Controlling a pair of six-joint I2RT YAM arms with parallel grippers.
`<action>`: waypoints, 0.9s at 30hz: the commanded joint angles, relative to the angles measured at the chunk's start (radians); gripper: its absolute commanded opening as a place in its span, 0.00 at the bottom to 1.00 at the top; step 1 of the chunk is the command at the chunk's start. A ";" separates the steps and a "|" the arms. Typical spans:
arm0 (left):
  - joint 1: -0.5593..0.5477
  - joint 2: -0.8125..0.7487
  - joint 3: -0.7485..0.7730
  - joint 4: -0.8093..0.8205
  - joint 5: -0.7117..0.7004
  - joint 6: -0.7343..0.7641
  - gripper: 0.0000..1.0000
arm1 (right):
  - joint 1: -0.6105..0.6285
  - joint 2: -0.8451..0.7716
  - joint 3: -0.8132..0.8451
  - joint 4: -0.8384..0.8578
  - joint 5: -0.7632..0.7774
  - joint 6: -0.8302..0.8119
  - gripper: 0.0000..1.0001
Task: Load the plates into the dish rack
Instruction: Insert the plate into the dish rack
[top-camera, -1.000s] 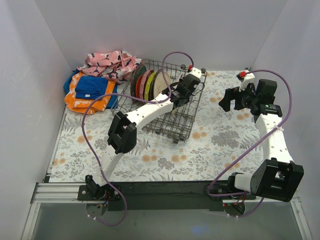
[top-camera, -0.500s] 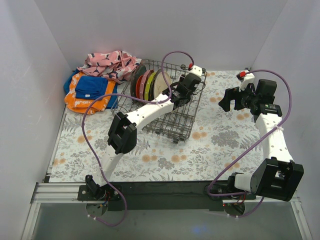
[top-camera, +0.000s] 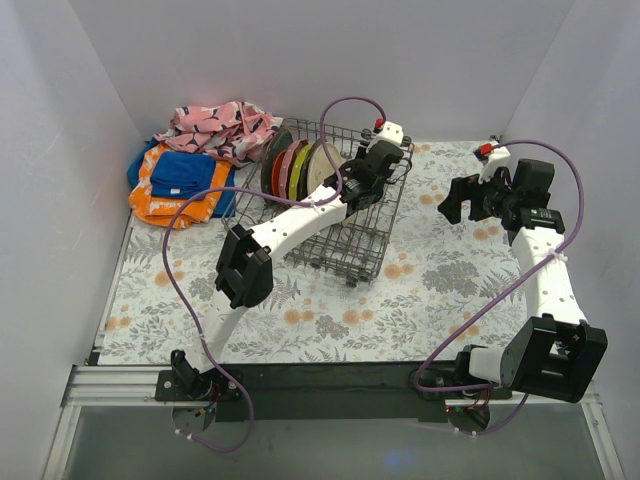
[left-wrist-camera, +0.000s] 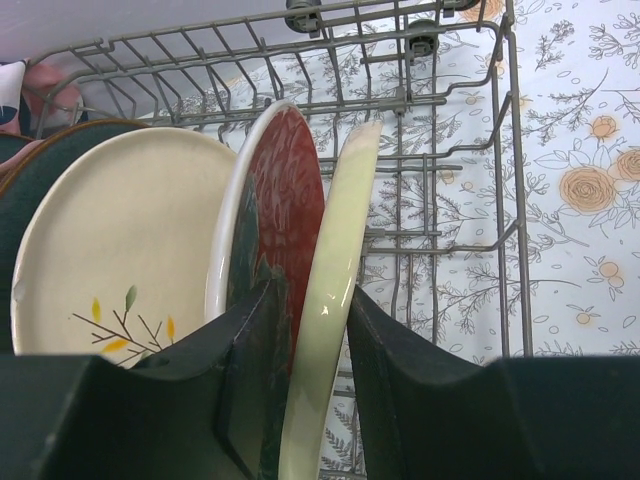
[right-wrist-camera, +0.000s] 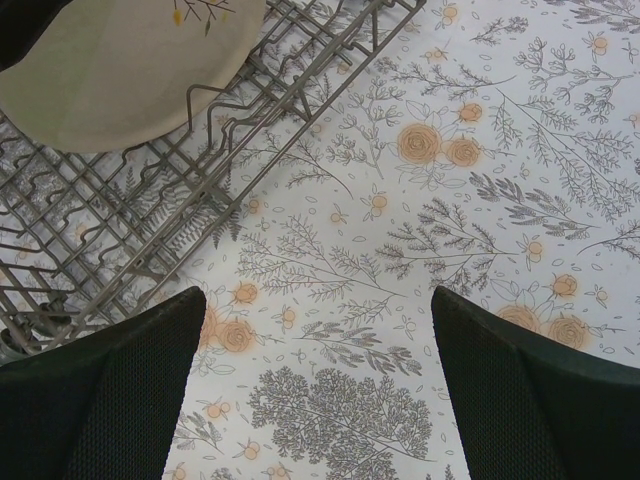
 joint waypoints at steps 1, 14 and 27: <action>0.003 -0.059 0.036 0.022 -0.071 -0.001 0.33 | -0.007 -0.003 -0.001 0.035 -0.011 -0.009 0.99; 0.003 -0.071 0.031 0.041 -0.135 0.010 0.34 | -0.008 -0.005 -0.001 0.035 -0.014 -0.009 0.98; 0.003 -0.085 0.028 0.050 -0.154 0.008 0.34 | -0.010 -0.003 -0.001 0.035 -0.018 -0.009 0.98</action>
